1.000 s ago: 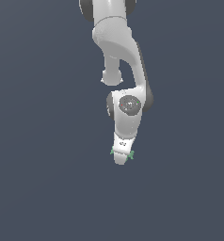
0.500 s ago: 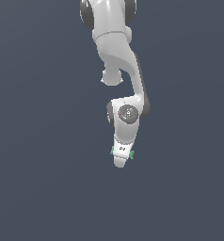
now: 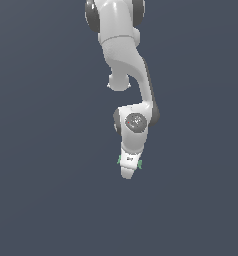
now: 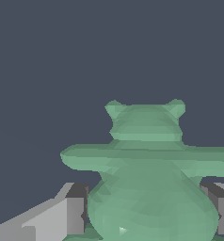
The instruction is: Pick up the object and move it to a goal position.
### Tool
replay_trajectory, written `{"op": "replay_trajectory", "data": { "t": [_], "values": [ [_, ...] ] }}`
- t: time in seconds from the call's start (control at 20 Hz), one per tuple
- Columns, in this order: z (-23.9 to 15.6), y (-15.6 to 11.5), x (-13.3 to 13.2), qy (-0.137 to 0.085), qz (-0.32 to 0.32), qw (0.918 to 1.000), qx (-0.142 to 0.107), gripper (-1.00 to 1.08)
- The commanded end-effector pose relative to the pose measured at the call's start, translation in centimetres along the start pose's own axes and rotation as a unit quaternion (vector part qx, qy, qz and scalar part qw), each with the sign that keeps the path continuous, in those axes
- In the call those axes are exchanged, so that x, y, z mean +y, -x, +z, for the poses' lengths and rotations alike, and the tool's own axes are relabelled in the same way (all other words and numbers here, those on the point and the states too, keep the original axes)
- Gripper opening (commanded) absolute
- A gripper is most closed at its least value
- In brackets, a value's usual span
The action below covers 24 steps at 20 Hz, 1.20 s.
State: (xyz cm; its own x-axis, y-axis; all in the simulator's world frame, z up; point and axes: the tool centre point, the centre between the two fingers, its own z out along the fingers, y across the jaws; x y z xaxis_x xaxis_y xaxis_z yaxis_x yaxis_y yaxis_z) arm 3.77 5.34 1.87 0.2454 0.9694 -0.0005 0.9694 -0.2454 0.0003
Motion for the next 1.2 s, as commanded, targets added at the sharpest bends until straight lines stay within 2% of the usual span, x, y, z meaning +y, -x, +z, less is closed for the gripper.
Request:
{"op": "replay_trajectory", "data": {
  "t": [0.0, 0.3, 0.55, 0.85, 1.15],
  "values": [
    [0.0, 0.0, 0.0, 0.000, 0.000, 1.0000, 0.000, -1.00],
    [-0.3, 0.0, 0.0, 0.000, 0.000, 1.0000, 0.000, -1.00],
    [-2.2, -0.3, 0.1, 0.000, 0.000, 1.0000, 0.000, -1.00],
    [-6.8, -1.0, 0.2, 0.000, -0.001, 1.0000, 0.000, -1.00],
    [-13.4, -2.1, 0.5, 0.000, -0.001, 1.0000, 0.000, -1.00]
  ]
}}
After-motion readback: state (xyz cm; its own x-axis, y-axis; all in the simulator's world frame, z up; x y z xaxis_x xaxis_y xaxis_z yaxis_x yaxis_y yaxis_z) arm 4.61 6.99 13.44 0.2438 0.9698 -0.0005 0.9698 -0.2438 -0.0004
